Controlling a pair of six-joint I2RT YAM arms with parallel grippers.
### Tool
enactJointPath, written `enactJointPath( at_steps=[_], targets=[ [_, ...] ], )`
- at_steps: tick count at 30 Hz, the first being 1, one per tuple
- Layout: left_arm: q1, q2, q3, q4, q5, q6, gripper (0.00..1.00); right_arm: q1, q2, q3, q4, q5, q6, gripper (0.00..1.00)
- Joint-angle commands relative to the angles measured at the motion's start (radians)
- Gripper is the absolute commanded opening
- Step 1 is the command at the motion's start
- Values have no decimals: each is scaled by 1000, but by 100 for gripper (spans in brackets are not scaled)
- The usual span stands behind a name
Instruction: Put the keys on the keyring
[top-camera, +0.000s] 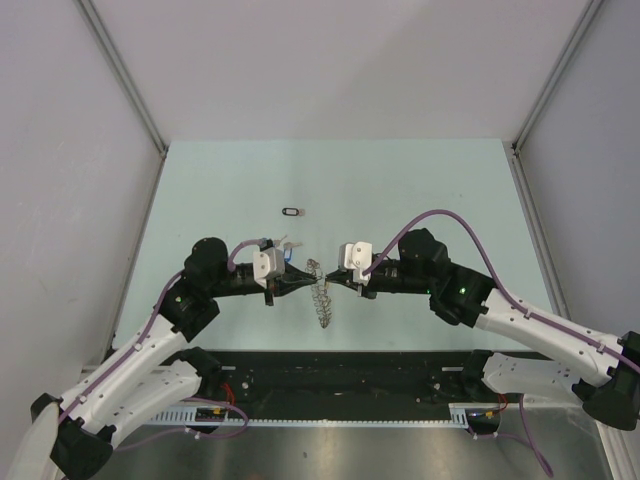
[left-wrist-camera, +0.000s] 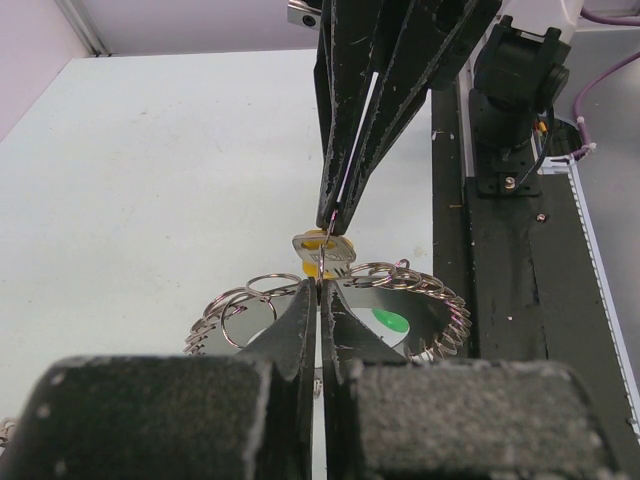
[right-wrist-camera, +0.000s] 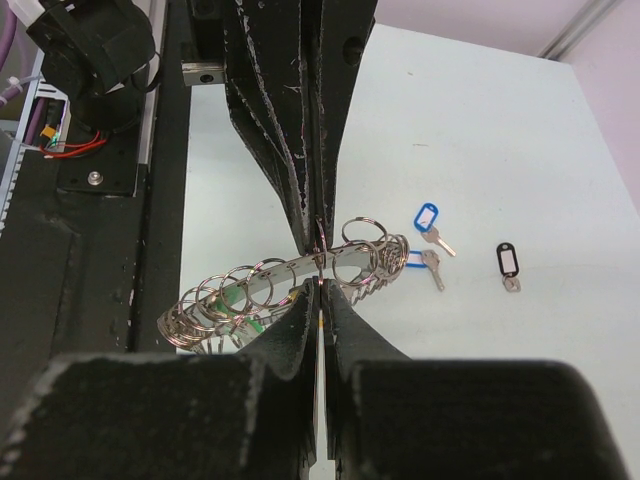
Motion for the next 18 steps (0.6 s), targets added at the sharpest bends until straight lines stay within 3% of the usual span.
enactJointPath(
  at_steps=[1,18],
  targets=[
    [-4,-19,-5,57,32,28,0,-1,-4,34,33,5,9,0],
    [-4,-16,-4,57,26,28,1,-1,-18,33,33,22,14,0]
  ],
)
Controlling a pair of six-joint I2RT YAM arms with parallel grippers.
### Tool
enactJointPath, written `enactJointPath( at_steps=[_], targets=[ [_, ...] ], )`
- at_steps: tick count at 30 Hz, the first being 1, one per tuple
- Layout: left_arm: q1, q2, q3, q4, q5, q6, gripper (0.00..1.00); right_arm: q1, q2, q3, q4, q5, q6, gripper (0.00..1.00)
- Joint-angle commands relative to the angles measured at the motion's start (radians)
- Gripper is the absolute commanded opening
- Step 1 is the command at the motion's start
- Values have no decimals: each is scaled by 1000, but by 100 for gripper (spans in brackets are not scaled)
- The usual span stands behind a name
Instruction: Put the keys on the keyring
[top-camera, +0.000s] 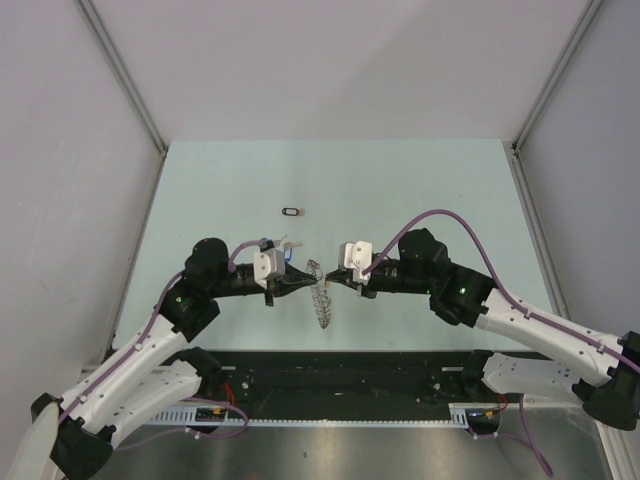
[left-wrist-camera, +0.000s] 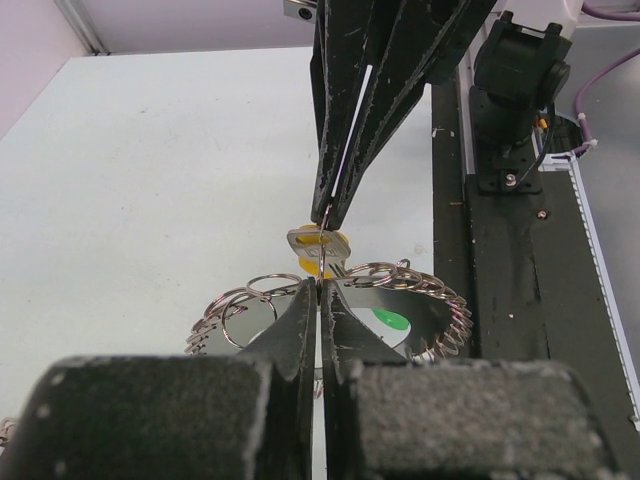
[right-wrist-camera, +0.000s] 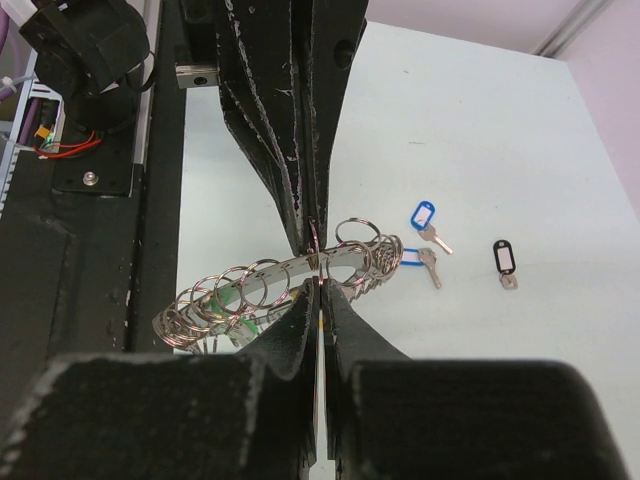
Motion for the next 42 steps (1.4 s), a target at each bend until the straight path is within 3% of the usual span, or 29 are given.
enactJointPath(
  at_steps=[1,42],
  targets=[
    [-4,-17,0,56,24,22,0,-1,-18,33,36,10,12,0],
    [-4,-25,-6,64,27,19,0,-2,-16,33,35,-8,9,0]
  ],
)
